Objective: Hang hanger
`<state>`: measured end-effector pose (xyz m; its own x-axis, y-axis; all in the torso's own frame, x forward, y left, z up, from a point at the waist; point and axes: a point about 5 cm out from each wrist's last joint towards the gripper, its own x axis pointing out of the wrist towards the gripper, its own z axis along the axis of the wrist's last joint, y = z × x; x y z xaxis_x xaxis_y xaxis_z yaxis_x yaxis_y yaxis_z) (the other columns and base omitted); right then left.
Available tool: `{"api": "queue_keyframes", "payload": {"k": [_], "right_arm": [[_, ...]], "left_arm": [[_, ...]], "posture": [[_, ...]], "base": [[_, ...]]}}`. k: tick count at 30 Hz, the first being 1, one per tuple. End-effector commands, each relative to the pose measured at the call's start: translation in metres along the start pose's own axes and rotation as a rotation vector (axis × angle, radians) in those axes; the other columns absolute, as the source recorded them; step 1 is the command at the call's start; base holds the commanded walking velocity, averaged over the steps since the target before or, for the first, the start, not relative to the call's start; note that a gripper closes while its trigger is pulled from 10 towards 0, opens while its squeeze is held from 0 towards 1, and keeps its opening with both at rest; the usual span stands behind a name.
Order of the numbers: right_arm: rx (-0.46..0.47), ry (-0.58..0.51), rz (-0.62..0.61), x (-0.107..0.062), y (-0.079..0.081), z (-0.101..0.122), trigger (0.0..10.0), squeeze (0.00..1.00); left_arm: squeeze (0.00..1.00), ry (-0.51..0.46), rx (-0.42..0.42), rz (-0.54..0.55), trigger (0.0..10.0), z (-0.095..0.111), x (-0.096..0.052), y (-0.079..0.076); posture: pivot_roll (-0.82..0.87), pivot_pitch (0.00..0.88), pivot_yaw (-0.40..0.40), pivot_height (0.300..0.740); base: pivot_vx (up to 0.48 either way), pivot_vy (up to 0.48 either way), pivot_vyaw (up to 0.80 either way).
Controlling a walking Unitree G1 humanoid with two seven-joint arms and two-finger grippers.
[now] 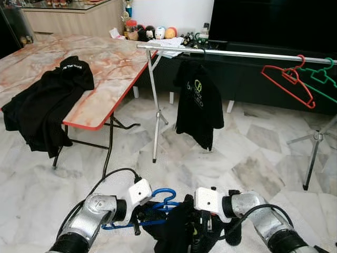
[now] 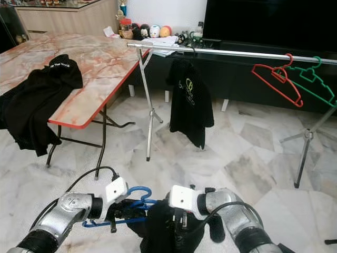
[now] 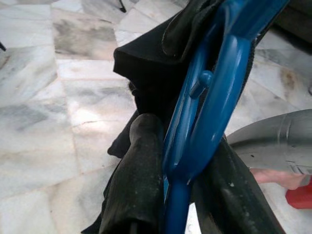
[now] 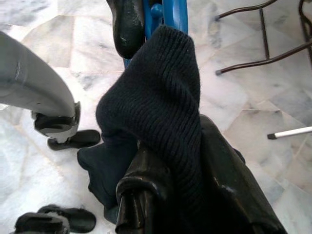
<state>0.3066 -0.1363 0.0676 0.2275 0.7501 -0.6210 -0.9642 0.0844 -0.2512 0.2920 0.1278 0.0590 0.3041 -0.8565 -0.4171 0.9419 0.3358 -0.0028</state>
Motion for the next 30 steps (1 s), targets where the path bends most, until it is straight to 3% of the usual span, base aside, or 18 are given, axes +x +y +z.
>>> {"api": "queue_keyframes", "payload": {"k": [1,9,15,17,18,23,25,26,27,29,30], "right_arm": [[-0.033,-0.088,0.034,0.004,-0.001,0.017,10.0,0.00],[-0.026,-0.133,0.088,-0.004,-0.005,0.027,10.0,0.00],[-0.018,-0.151,0.113,-0.008,-0.006,0.029,10.0,0.00],[-0.011,-0.171,0.128,-0.011,-0.006,0.031,10.0,0.91],[-0.012,-0.179,0.138,-0.012,-0.006,0.032,10.0,0.93],[0.004,-0.218,0.108,-0.013,-0.008,0.036,10.0,0.89],[0.041,-0.266,0.087,-0.013,-0.010,0.038,10.0,0.79],[0.077,-0.314,0.076,-0.014,-0.010,0.040,10.0,0.09],[0.109,-0.356,0.065,-0.014,-0.010,0.041,10.0,0.00],[0.141,-0.391,0.057,-0.015,-0.009,0.042,10.0,0.00],[0.191,-0.436,0.048,-0.016,-0.007,0.040,3.8,0.00]], "left_arm": [[0.00,-0.041,-0.032,0.063,0.0,0.002,-0.005,0.007],[0.00,-0.146,-0.102,0.051,0.0,0.005,0.000,0.005],[0.00,-0.163,-0.120,0.055,0.0,0.005,0.002,0.004],[0.00,-0.167,-0.121,0.055,0.0,0.005,0.002,0.004],[0.00,-0.169,-0.120,0.054,0.0,0.005,0.002,0.003],[0.00,-0.180,-0.123,0.058,0.0,0.005,0.002,0.004],[0.00,-0.182,-0.123,0.059,0.0,0.006,0.002,0.004],[0.00,-0.183,-0.124,0.059,0.0,0.006,0.003,0.004],[0.00,-0.185,-0.124,0.059,0.0,0.006,0.003,0.004],[0.00,-0.186,-0.125,0.059,0.0,0.006,0.003,0.004],[0.00,-0.189,-0.127,0.062,0.0,0.006,0.003,0.004]], "posture": [[0.06,0.076,0.003,0.740],[0.04,0.077,-0.008,0.740],[0.04,0.079,-0.014,0.740],[0.04,0.079,-0.015,0.740],[0.04,0.078,-0.016,0.740],[0.04,0.077,-0.019,0.740],[0.04,0.076,-0.020,0.740],[0.04,0.075,-0.021,0.740],[0.04,0.075,-0.021,0.740],[0.04,0.076,-0.021,0.740],[0.04,0.076,-0.021,0.740]], "base": [[0.000,0.000,0.00],[0.000,0.000,0.00],[0.000,0.000,0.00],[0.000,0.000,0.00],[0.000,0.000,0.00],[0.000,0.000,0.00],[0.000,0.000,0.00],[0.000,0.000,0.00],[0.000,0.000,0.00],[0.000,0.000,0.00],[0.000,0.000,0.00]]}}
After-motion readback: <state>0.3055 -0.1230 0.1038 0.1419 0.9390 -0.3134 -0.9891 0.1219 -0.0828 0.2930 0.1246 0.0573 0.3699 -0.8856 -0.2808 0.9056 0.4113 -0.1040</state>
